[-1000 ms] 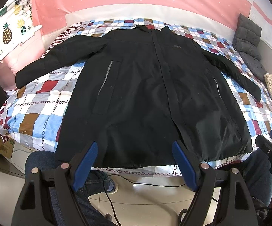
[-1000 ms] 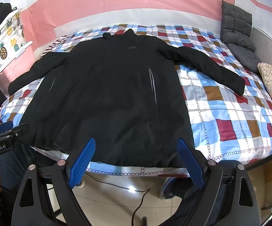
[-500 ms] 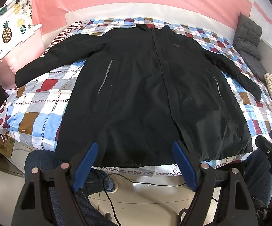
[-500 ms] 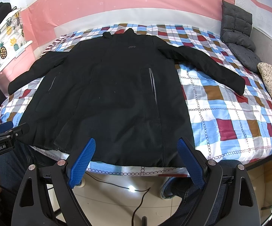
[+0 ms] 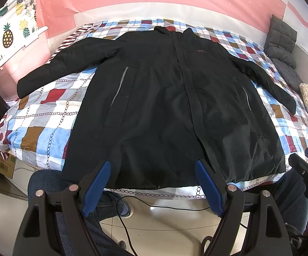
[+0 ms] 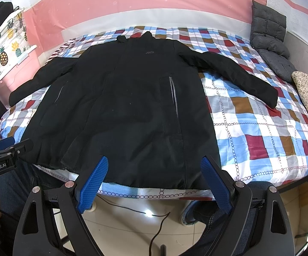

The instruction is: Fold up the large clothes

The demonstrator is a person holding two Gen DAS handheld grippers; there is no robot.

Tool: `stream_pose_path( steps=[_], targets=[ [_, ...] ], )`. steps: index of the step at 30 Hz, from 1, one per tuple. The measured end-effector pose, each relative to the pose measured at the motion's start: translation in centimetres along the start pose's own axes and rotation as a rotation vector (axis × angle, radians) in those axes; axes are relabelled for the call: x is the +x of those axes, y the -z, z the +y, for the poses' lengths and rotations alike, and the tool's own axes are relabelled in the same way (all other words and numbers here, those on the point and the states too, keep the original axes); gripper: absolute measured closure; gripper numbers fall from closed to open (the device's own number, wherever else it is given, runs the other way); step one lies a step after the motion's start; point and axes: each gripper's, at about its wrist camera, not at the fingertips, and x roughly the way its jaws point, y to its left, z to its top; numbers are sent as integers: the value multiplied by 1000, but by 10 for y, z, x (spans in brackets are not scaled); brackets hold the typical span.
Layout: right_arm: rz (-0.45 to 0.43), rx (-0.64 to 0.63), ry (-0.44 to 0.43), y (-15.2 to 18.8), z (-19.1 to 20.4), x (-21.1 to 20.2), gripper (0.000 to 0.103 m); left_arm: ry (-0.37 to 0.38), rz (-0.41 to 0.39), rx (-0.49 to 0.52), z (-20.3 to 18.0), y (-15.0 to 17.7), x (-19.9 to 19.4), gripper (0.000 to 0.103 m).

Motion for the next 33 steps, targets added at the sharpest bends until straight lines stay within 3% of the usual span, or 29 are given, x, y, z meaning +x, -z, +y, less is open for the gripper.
stream_pose_path(
  steps=[19,33],
  targets=[
    [19,-10,3,4,0,10,14,1,26,0,-1,6,10,20],
    [36,-44,17,-25,10,27,14,-1,48,-35,19,-19,30,20]
  ],
)
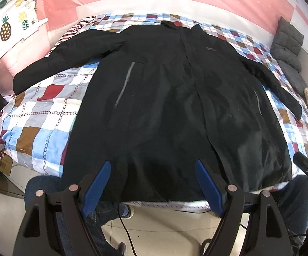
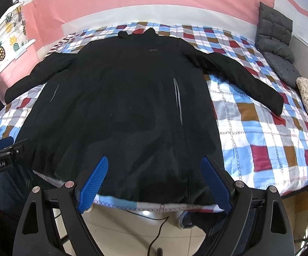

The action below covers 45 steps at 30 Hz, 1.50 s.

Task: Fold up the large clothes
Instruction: 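Reach the left tool to the nearest sleeve cuff and grasp it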

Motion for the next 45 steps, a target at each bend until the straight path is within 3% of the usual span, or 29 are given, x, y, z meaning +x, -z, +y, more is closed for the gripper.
stream_pose_path(
  steps=[5,11,19,23,30,35,41,43,45],
  targets=[
    [-13,-28,-6,-22,9,12,14,-15,-15,-22,19,-18,11,20],
    [-47,-76,-2,-50,24,27,14,0,-33,-116,61,-48,28,20],
    [-83,-133,4,-90,44,55,14,-92,-91,-213,121,-93,54,20],
    [-84,-137,-4,-105,52,71,14,-95,-95,-269,156,-112,72,20],
    [-64,-162,-29,-127,69,100,14,-144,-89,-414,234,-132,106,21],
    [-32,-172,-34,-136,78,118,14,-140,-106,-587,293,-139,129,21],
    [2,-178,-27,-142,81,140,14,-137,-144,-741,336,-142,151,22],
    [10,-175,-25,-144,80,146,14,-162,-161,-735,337,-147,153,26],
    [13,-173,-26,-145,79,149,14,-197,-161,-728,340,-154,158,50]
  ],
)
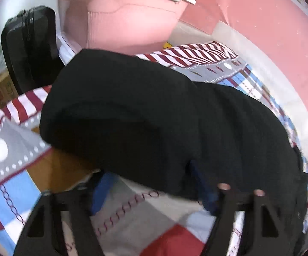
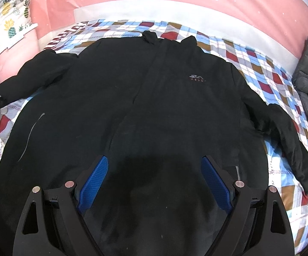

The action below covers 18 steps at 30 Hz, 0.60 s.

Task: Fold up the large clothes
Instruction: 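Reach the left tool to the nearest sleeve cuff and grasp it, then lift the sleeve with the left tool and lay it across the chest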

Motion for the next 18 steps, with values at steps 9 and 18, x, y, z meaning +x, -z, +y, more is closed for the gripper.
stream_pose_path(
  steps=[9,18],
  targets=[
    [-15,26,5,3,-16,-4,15,-7,-124,166,-46,-25,-59,93],
    [-58,106,-20,13,-49,-23,15,214,-320,436,-175,-39,-184,94]
  ],
)
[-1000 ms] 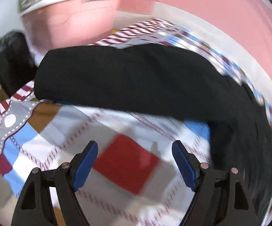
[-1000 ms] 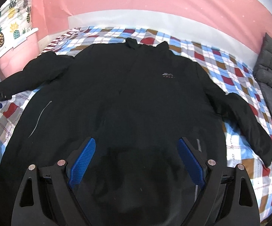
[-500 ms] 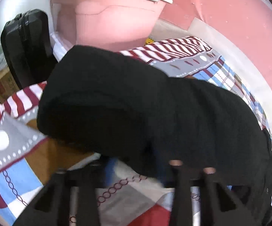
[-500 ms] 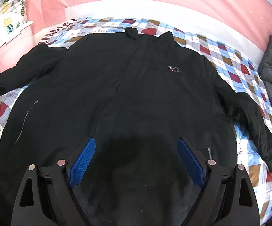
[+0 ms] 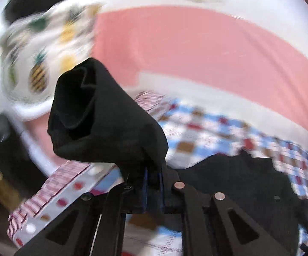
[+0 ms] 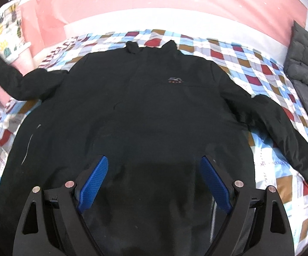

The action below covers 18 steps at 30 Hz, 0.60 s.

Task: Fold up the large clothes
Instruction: 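Lift the sleeve with the left tool and lay it across the chest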

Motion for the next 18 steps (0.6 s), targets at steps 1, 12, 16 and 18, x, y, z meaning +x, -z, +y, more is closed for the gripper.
stream_pose_path(
  steps=[1,12,16,18],
  targets=[
    [-4,13,-2,1,-6,-3,15,33,-9,26,-18,-5,-6,94],
    [19,140,-21,25,-71,-7,15,346,146,285,-230,45,27,94],
    [39,173,-50,35,-87,0,15,402,276,350,-281,99,67,94],
    [54,188,-67,38,-93,7,15,419,345,360,-293,125,91,91]
  ],
)
